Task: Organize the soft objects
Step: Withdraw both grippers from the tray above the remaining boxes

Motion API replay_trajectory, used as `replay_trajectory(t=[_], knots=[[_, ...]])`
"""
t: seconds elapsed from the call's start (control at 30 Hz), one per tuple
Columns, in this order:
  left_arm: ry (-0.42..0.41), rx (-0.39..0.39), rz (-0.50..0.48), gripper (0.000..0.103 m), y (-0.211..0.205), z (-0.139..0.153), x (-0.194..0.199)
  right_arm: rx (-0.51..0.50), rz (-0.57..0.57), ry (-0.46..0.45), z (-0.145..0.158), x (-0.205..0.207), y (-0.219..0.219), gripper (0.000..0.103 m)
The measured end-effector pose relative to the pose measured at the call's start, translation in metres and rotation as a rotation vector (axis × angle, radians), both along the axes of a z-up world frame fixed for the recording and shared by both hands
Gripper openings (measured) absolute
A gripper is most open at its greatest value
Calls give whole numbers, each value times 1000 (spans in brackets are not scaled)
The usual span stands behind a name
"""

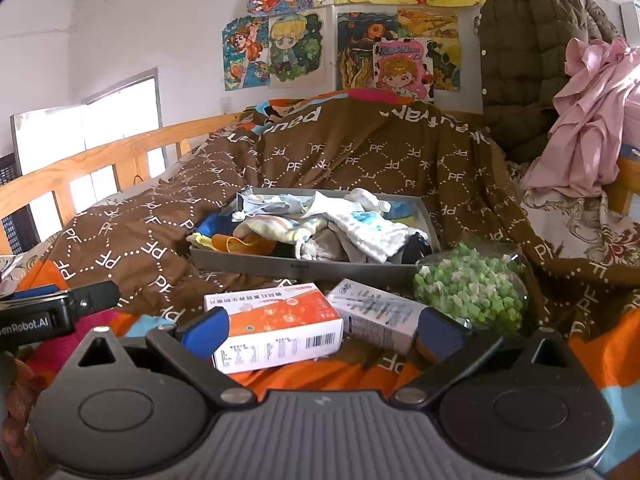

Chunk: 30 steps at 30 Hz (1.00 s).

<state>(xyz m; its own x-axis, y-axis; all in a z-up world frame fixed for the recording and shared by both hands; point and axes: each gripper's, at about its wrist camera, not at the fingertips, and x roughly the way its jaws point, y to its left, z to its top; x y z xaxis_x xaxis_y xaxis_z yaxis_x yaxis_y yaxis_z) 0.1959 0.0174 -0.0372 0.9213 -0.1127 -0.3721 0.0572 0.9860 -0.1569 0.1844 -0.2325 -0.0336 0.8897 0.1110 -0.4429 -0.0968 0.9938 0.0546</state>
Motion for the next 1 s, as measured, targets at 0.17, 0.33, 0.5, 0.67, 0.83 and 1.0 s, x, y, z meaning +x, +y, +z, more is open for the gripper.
replay_trajectory(t=[0.17, 0.33, 0.5, 0.67, 0.83, 1.0], knots=[[26, -16, 10, 102, 2, -9, -1, -5, -15, -1, -3, -3, -1, 103], [34, -16, 13, 102, 3, -12, -1, -9, -21, 2, -5, -2, -1, 103], [35, -15, 11, 102, 4, -13, -3, -13, -20, 6, -7, -1, -1, 103], [37, -27, 7, 102, 3, -13, -3, -10, -21, 13, -10, 1, -1, 103], [42, -31, 6, 102, 3, -13, -3, -12, -19, 16, -11, 2, 0, 103], [47, -34, 11, 102, 5, -14, -2, -17, -15, 20, -12, 3, 1, 103]])
